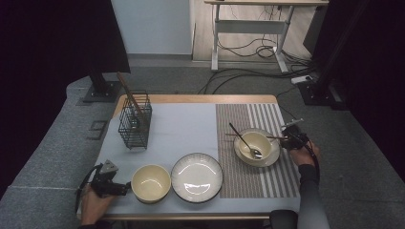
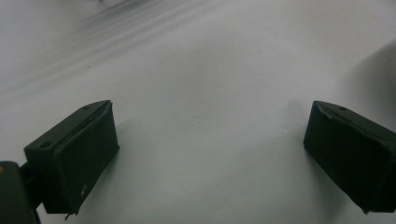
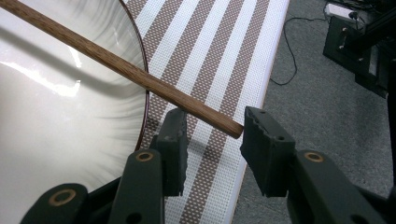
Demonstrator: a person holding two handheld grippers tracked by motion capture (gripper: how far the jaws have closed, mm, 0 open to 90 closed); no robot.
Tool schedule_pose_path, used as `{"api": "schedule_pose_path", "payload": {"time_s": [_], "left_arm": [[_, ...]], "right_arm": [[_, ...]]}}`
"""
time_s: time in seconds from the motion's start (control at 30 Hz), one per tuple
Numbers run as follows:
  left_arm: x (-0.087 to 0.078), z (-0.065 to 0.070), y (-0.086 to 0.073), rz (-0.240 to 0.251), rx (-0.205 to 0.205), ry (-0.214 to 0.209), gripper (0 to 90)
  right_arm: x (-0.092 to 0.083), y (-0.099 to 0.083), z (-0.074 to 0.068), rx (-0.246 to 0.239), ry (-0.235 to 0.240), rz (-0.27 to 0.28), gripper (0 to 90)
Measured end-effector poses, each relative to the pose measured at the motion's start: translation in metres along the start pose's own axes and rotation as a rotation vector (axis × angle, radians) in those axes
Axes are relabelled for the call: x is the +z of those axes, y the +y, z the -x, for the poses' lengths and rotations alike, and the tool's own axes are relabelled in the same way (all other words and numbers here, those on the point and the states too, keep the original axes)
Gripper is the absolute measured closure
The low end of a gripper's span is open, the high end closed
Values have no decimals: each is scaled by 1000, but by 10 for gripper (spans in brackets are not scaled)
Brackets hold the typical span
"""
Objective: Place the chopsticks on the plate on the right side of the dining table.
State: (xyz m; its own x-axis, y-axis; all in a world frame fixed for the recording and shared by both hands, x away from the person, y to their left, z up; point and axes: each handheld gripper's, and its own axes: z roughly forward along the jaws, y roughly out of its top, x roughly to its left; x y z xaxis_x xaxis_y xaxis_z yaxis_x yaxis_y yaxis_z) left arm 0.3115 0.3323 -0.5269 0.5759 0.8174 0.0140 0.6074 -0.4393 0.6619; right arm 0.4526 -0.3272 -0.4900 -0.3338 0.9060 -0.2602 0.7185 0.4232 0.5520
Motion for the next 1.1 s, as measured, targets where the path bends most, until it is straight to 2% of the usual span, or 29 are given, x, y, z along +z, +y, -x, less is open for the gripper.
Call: {"api": "schedule_pose_path", "payload": {"time_s": [0.37,0.5,0.67,0.77,0.97,1.1], "left_arm": [[0,0,0,2,0,0,32],[0,0,0,0,-1,-1,31],[0,0,0,1,-3,-2,31],[0,0,0,0,-3,-3,30],[0,-1,0,-2,-5,-4,29],[0,-1,0,-2,-5,-5,28]], "right_arm": [[-4,0,2,12,9,21,582],[-10,-4,4,37,22,35,527],[-19,-11,2,33,23,41,458],[-26,-16,1,47,30,54,422],[-43,-24,-5,69,32,86,345],[-54,-28,-11,64,32,107,308]]}}
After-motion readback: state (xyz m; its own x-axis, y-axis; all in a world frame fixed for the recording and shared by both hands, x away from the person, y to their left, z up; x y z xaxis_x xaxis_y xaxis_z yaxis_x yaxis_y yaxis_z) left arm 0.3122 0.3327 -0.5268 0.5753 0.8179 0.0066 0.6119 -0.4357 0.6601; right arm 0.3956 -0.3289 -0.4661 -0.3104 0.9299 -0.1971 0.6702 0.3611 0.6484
